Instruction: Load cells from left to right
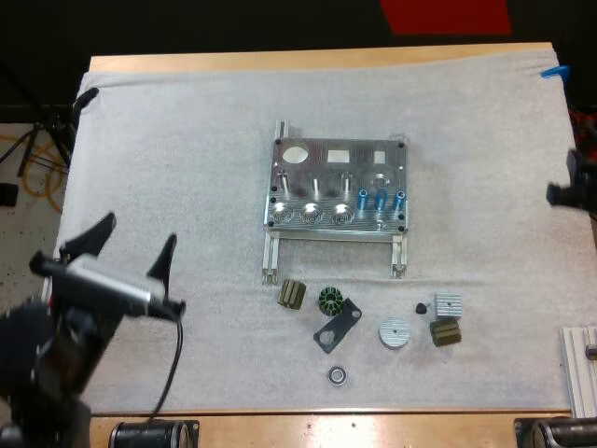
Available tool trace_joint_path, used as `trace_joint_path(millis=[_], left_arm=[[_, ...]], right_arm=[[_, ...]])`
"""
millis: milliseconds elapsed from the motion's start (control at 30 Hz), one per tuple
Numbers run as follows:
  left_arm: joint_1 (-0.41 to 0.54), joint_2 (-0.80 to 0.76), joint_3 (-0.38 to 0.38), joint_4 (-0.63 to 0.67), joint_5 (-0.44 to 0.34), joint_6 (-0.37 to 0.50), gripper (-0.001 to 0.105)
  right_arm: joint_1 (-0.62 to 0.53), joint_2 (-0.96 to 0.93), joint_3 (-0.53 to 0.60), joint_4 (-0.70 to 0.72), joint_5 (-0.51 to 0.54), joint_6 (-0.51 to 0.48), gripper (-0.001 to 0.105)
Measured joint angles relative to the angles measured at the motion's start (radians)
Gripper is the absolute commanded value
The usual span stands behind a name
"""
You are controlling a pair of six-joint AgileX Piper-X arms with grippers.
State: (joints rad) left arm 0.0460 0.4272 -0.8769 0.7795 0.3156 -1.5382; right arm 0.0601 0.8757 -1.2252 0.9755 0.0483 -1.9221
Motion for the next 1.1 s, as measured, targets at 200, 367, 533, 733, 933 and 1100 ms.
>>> trace_joint_path(millis=[200, 367, 533, 733, 933, 1100], left_arm=[[0.0, -0.178, 0.038, 0.134, 0.007, 0.0, 0.067], [0.0, -0.315, 0.063, 0.221, 0.007, 0.0, 0.067], [0.0, -0.432, 0.068, 0.313, 0.007, 0.0, 0.067], [0.0, -0.441, 0.068, 0.45, 0.007, 0.0, 0.067], [0.0, -0.441, 0.058, 0.546, 0.009, 0.0, 0.067], [0.0, -0.441, 0.058, 0.519, 0.009, 0.0, 0.067]], right_arm=[[0.0, -0.206, 0.15, 0.004, 0.0, 0.0, 0.059], [0.0, -0.41, 0.26, 0.009, -0.002, 0.0, 0.059], [0.0, -0.624, 0.332, 0.008, -0.002, 0.01, 0.059], [0.0, -0.771, 0.34, 0.065, -0.002, 0.01, 0.059], [0.0, -0.879, 0.345, 0.082, 0.001, 0.01, 0.059], [0.0, -0.89, 0.334, 0.102, 0.036, 0.003, 0.059]])
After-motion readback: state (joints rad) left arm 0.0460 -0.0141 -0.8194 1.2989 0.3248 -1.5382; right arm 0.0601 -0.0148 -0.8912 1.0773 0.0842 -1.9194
